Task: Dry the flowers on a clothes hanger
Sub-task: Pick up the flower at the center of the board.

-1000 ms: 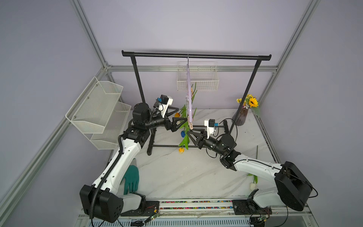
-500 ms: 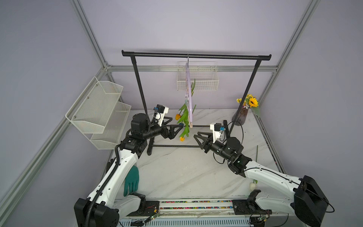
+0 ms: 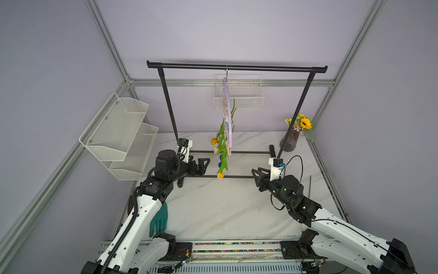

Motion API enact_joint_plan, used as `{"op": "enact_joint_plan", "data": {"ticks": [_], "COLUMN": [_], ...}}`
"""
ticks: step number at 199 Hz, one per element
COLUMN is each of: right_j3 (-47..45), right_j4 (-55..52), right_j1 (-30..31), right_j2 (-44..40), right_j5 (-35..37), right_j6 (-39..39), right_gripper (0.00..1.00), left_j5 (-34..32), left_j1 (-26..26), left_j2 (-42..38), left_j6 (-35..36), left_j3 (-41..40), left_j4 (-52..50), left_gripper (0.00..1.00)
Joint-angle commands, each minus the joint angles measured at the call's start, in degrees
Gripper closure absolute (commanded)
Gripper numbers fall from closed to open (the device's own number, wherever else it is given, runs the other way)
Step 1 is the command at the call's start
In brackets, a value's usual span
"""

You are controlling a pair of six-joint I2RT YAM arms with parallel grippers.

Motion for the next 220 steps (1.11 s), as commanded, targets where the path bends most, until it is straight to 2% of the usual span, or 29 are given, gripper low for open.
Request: {"op": "enact_joint_plan", "data": {"ticks": [1,29,50,63,80,112,131,151,167,205,220], "right_j3": [-1.2,-2.7,-1.8,-0.7,-0.2,-1.2,-0.9,-0.5,-0.2,3.3,6.4], "right_j4": [-6.8,-8.2,-11.3,-14.3,-17.5,-21.0,-23.7,-26.7,-30.3,-35.6,-41.9], "right_j1": [-0.3,-0.5,-2.0,-3.4,-6.4,-15.0,-17.6,-20.2,-23.4,-33.7,-37.8], "right_j2": [-1.3,-0.4,1.9,3.9,5.6,6.0,6.1,6.7,7.8,15.8,21.2], "right_j5": [11.7,21.9,25.0,26.3,26.8,24.1,27.1,30.1,32.3,30.9,31.0], "right_j6": [2.6,7.5,10.7,13.5,17.7,25.0,28.4,31.7,37.4,45.0,49.1], "right_gripper": [0.58,0.63,0.62,0.54,0.45,0.42,0.42,0.38,0.35,0.35,0.35], "left_j5": [-6.2,-13.1,-16.1,-16.6,-16.8,-17.0,-17.2,-17.1,-17.1,-16.1,-15.6], "left_j1": [0.3,0.3,0.4,0.4,0.4,0.4,0.4,0.4,0.4,0.3,0.4], "left_j2": [-1.8,-1.6,-1.4,-1.5,-1.2,-0.8,-0.6,-0.5,-0.3,0.4,0.7], "left_j6": [-2.1,-5.4,-7.2,-7.7,-8.0,-8.6,-8.6,-8.5,-8.6,-9.2,-9.3], "left_j3": [-0.7,-1.8,-2.4,-2.8,-2.7,-2.9,-3.0,-3.1,-3.2,-3.7,-3.6], "left_j4": [-1.6,-3.6,-4.2,-3.8,-3.7,-3.4,-3.4,-3.2,-3.0,-2.0,-1.9], "left_gripper": [0.00,0.00,0.00,0.00,0.00,0.00,0.00,0.00,0.00,0.00,0.00]}}
